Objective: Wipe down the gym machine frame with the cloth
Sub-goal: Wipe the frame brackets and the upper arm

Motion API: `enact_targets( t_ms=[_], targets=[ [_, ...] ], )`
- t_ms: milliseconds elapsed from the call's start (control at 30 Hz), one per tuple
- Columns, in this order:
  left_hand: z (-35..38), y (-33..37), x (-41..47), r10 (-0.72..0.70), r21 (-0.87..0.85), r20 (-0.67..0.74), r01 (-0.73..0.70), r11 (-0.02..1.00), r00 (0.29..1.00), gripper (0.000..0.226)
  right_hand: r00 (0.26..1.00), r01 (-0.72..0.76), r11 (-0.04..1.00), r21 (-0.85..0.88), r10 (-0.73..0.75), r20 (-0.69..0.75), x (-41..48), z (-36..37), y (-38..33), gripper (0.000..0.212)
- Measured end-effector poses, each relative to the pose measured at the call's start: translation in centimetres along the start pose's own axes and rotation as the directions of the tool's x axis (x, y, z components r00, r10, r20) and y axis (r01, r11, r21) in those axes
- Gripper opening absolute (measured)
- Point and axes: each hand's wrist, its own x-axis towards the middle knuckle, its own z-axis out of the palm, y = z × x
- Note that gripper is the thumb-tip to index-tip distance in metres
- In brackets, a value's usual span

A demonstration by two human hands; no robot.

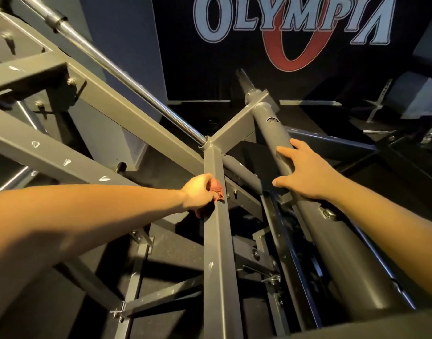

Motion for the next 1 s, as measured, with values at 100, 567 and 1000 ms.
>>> enact_targets(
  t_ms=[100, 567, 1000],
  targets=[
    [0.5, -0.2, -4.5, -0.08, -0.056, 0.175, 0.091, 0.994, 0.981, 0.025, 1.0, 0.011, 0.999, 0.031, -0.012, 0.028, -0.2, -0.3, 0.0, 0.097],
    [0.6, -1.2, -2.2, -0.071, 0.045, 0.004, 0.071, 0.996, 0.997, 0.016, 1.0, 0.013, 0.999, 0.032, -0.013, -0.009, 0.2, 0.2, 0.5, 0.098],
    [3.7, 0.7, -19.5, -0.244, 0.086, 0.342, 0.228, 0.97, 0.908, 0.027, 0.999, 0.054, 0.998, 0.017, -0.054, 0.001, -0.3, -0.3, -0.1, 0.09]
  ],
)
